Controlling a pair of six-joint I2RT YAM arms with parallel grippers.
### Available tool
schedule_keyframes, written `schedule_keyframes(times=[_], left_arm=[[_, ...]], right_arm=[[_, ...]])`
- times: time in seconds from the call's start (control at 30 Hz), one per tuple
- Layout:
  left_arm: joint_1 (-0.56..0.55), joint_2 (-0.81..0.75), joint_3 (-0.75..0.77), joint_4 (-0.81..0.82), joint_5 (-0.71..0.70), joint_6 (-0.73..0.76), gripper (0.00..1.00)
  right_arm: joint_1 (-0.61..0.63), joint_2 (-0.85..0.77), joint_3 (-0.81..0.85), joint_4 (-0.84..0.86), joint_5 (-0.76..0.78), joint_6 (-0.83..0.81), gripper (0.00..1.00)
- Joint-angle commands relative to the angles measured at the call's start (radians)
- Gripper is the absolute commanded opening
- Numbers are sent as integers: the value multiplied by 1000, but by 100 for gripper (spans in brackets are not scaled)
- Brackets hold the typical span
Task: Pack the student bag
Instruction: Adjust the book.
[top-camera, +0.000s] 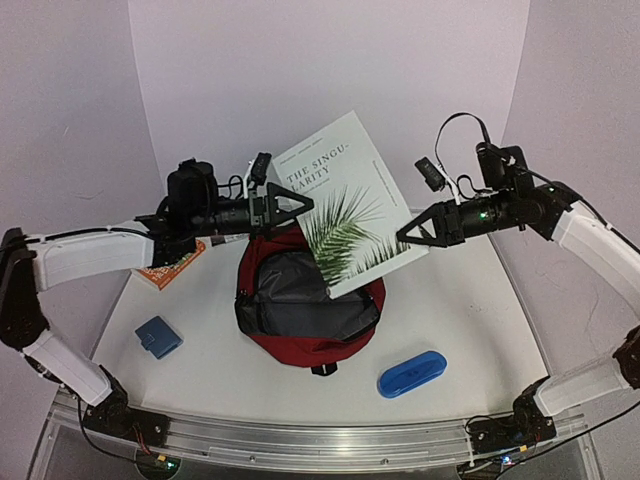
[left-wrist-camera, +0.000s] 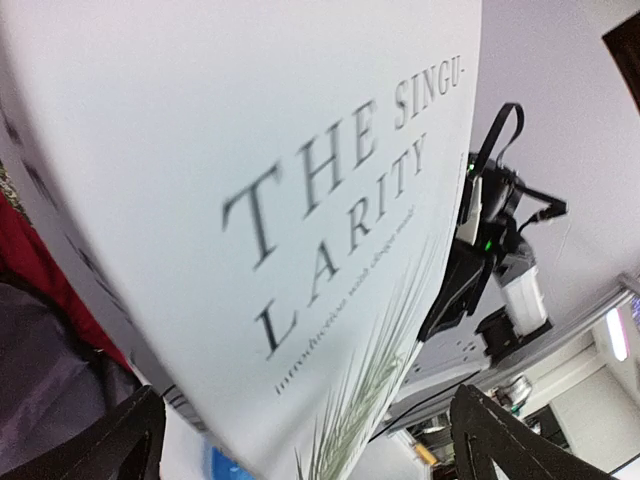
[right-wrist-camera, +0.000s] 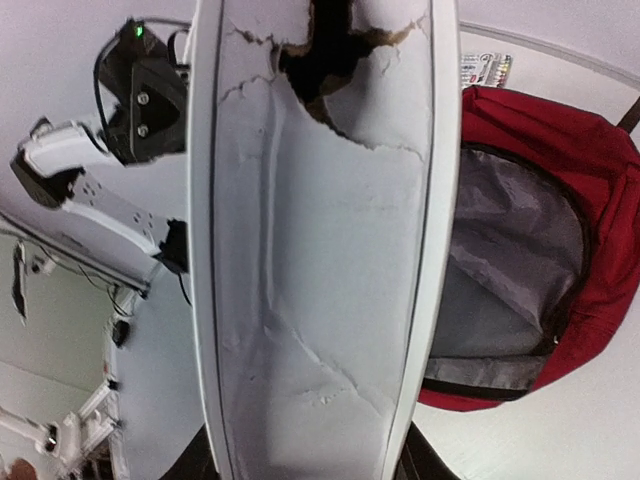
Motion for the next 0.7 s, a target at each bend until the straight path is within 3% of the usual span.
schedule_keyframes(times=[0.0,0.13,0.27,0.53,0.67], left_arm=[[12,-187,72,-567,-3,384,100],[10,-259,108,-777,-28,514,100],[-21,-275,132,-857,49,607,100],[-115,-165,172,-929,231,680,100],[-141,-174,126,-863,295,664,100]], right_arm=[[5,-58,74,-337,7,-448,14],[17,-40,90,-551,52,-703,12],[57,0,123,-711,72,-869,11],[137,63,172,-795,128,-930,10],[140,87,186,-815,122,-947,10]])
